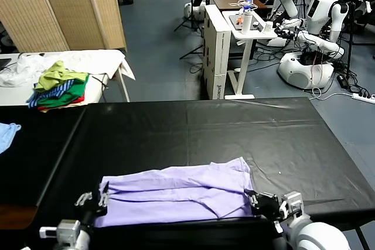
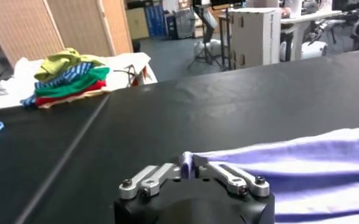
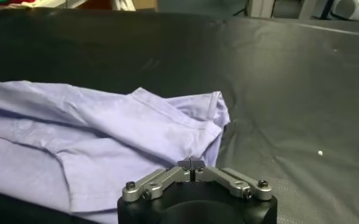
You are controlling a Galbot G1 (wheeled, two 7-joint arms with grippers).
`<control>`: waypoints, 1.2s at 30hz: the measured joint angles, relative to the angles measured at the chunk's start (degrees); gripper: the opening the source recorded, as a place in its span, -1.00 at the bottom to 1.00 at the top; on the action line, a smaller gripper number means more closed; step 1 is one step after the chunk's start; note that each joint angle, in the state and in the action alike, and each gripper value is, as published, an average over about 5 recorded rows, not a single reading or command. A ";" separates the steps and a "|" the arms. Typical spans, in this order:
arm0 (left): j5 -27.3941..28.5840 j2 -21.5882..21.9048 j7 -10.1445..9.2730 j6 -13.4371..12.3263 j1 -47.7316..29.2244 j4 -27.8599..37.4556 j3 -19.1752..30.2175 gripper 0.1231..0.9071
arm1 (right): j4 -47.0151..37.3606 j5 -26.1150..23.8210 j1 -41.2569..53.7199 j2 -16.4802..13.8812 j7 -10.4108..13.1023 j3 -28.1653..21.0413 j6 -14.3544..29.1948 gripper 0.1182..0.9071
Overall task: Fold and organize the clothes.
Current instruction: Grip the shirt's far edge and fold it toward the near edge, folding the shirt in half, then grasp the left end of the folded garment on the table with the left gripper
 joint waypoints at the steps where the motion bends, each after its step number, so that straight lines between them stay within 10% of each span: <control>1: 0.15 -0.40 -0.43 0.02 0.38 -0.27 -0.04 0.87 | 0.25 0.09 -0.17 -0.13 0.01 0.13 0.00 -0.94; 6: -1.30 -1.62 -1.64 1.05 0.95 -1.91 -1.02 1.00 | 2.16 1.51 -1.09 -0.87 -0.14 1.81 0.00 -0.91; 20: -26.36 4.13 -4.00 9.51 -12.92 1.31 -5.23 1.00 | -1.19 5.58 8.03 1.06 2.91 3.22 0.00 0.96; 36: -31.50 6.98 -5.41 18.80 -20.02 8.85 -1.75 1.00 | -15.57 4.10 20.64 6.34 3.56 -3.38 0.00 0.96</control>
